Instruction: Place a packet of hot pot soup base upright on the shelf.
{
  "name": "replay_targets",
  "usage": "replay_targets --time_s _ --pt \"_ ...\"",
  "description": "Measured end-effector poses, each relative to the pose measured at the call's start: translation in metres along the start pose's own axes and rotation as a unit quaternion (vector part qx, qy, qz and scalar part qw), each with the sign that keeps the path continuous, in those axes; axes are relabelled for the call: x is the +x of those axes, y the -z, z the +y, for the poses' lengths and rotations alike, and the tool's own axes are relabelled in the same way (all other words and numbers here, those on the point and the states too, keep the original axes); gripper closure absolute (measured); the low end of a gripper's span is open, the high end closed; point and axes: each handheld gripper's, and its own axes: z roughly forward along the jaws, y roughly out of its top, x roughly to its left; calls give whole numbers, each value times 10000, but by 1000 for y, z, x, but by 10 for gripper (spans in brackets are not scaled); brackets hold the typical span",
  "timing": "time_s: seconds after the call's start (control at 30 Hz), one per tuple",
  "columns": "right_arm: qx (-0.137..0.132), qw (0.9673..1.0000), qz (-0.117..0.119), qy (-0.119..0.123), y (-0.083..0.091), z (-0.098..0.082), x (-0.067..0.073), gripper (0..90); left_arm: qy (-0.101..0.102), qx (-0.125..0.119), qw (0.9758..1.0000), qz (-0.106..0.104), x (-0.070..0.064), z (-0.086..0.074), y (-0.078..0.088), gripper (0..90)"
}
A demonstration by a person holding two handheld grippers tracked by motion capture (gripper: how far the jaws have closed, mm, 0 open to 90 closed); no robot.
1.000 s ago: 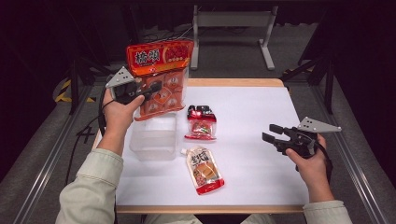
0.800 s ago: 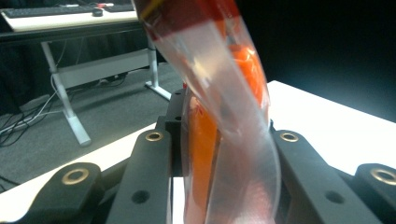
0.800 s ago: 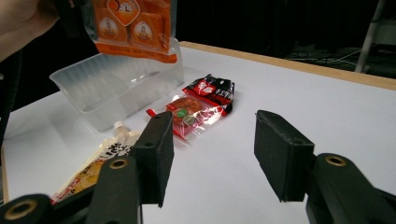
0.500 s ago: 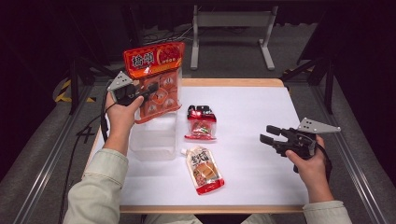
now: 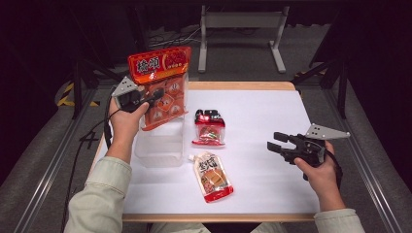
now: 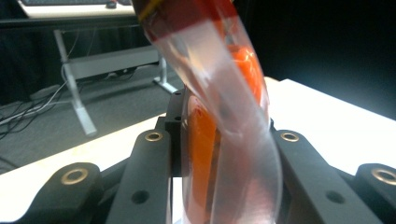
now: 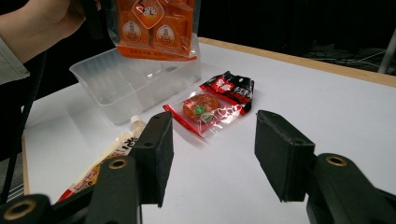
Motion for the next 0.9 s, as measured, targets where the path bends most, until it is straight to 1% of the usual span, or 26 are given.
replay_targets --time_s 0.07,0.2,0.3,0.33,0.43,0.5,0.57,0.77,0.9 --pt "23 10000 15 12 -1 0 1 479 0 65 10000 28 0 -2 0 704" --pt "32 10000 65 22 -3 0 2 479 111 -8 9999 34 5 -7 2 703" --pt "32 9999 93 39 -4 0 2 479 154 16 9998 97 7 -9 3 703" --pt "38 9999 103 39 -4 0 3 479 193 4 9998 85 8 -10 3 702" --pt "50 9999 126 54 -5 0 3 478 213 16 9997 79 9 -11 3 702" --pt "60 9999 140 56 -6 0 4 478 179 18 9998 98 9 -12 3 702" --pt "72 9998 147 65 -6 0 4 478 202 33 9997 100 10 -13 3 701" --pt "67 9998 191 84 -6 0 5 478 421 74 9990 125 14 -19 6 698" --pt "98 9997 194 103 -8 0 6 478 489 94 9986 153 17 -24 8 693"
